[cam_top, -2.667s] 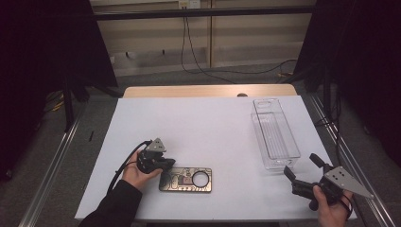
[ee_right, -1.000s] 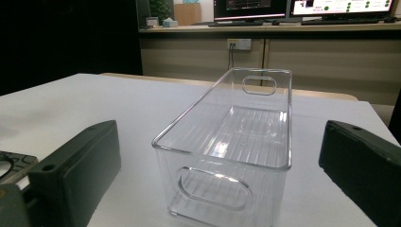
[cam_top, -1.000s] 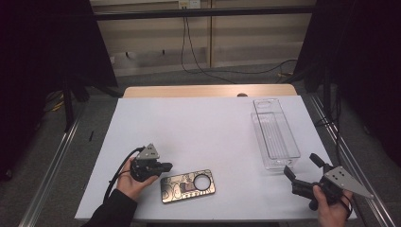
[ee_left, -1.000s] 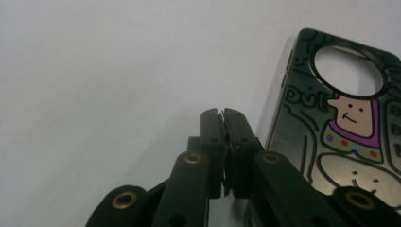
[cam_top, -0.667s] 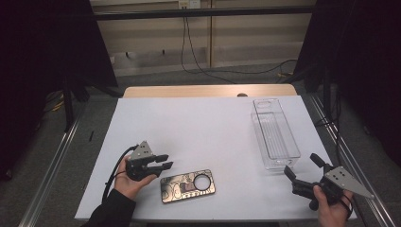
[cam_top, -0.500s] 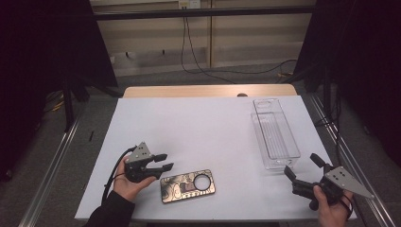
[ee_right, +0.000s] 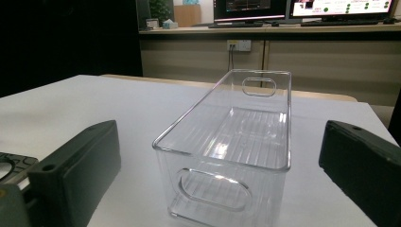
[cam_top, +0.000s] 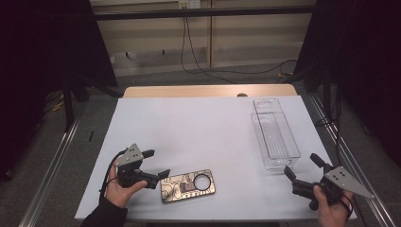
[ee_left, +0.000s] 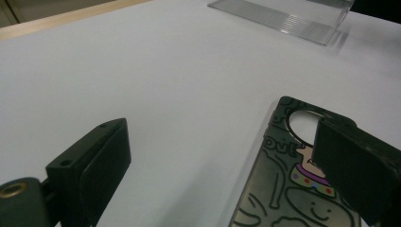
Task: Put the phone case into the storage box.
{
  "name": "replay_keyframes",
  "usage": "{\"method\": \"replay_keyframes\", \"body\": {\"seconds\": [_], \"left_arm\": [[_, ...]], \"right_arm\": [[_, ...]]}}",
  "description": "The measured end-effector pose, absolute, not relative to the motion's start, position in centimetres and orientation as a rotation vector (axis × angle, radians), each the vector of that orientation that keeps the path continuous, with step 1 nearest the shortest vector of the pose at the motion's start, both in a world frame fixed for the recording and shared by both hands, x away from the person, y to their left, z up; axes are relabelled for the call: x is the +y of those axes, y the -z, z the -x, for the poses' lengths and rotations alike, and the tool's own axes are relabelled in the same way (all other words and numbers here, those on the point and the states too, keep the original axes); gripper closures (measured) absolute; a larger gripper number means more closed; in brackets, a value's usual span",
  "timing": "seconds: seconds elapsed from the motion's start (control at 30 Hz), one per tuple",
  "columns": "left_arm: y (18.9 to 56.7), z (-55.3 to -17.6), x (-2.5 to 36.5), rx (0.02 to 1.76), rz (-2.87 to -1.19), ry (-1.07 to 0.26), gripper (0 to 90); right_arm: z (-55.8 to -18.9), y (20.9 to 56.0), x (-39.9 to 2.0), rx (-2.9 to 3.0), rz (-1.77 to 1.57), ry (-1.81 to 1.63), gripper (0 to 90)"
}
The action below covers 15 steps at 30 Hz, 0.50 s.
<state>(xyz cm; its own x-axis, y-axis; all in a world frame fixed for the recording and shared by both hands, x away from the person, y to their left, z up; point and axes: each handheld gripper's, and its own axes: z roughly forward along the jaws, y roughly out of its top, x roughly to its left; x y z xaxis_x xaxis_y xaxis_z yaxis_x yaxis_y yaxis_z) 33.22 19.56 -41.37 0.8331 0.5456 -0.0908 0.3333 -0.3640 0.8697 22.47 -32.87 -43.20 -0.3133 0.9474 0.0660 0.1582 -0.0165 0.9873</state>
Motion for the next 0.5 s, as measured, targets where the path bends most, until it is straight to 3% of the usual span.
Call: {"method": "replay_keyframes", "body": {"seconds": [0.3,0.5], "left_arm": [[41.1,-32.4,18.6,0.607,-1.991,-0.217,3.7],[41.6,-32.5,17.1,0.528,-2.105,-0.094,4.3]], "right_arm": [[-22.5,43.3,-32.8,1.545,-1.199,-1.411,0.0],[-22.5,43.3,-32.9,1.543,-1.200,-1.409,0.0]]}}
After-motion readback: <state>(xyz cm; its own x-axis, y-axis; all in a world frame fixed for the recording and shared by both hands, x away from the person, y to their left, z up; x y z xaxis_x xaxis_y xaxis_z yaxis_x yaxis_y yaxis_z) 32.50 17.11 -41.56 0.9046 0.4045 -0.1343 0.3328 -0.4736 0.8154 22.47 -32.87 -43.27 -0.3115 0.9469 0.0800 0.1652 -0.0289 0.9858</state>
